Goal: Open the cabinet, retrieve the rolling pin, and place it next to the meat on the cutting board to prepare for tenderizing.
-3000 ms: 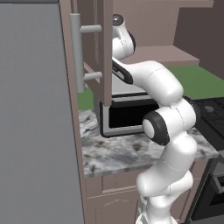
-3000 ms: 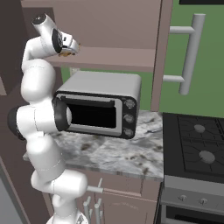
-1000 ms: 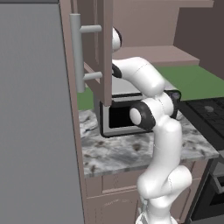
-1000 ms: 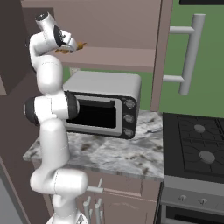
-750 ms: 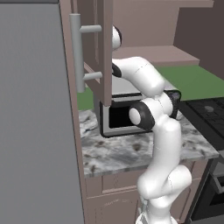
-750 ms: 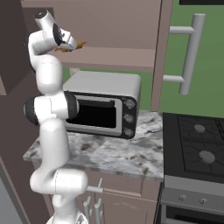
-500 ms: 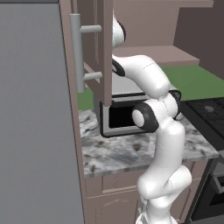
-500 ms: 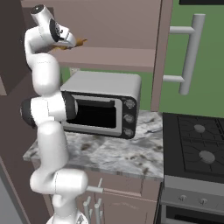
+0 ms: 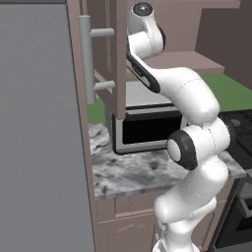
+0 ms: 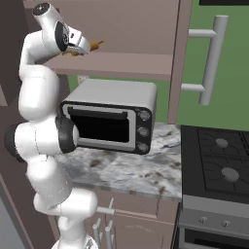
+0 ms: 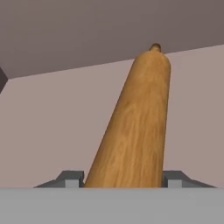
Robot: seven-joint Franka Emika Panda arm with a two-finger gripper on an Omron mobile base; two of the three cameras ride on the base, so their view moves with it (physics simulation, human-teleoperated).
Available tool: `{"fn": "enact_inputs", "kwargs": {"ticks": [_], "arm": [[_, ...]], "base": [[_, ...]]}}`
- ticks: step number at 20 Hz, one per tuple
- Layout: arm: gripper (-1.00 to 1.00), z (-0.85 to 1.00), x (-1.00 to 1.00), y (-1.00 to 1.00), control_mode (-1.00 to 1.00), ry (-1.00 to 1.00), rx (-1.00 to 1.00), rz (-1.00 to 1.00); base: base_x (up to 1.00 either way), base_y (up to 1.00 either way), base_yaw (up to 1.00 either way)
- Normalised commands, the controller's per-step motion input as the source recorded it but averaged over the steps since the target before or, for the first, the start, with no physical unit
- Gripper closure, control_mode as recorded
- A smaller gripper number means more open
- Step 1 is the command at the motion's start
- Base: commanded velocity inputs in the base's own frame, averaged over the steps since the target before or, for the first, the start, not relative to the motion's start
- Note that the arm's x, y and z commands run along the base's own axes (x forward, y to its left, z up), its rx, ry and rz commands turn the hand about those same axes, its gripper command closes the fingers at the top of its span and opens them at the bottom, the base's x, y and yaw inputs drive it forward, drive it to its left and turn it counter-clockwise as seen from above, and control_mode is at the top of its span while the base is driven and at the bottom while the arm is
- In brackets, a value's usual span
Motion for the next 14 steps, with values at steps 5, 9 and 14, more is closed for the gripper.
{"fn": "enact_inputs", "kwargs": {"ticks": [5, 9, 14], "arm": [[1.00, -0.12, -0.84, -0.58, -1.00, -0.15, 0.07, 0.00], [1.00, -0.01, -0.92, -0.49, -1.00, -0.11, 0.07, 0.00], [1.00, 0.06, -0.96, -0.40, -1.00, -0.05, 0.05, 0.00]], "base": [[0.00, 0.00, 0.00], [0.00, 0.00, 0.00], [0.00, 0.00, 0.00]]}}
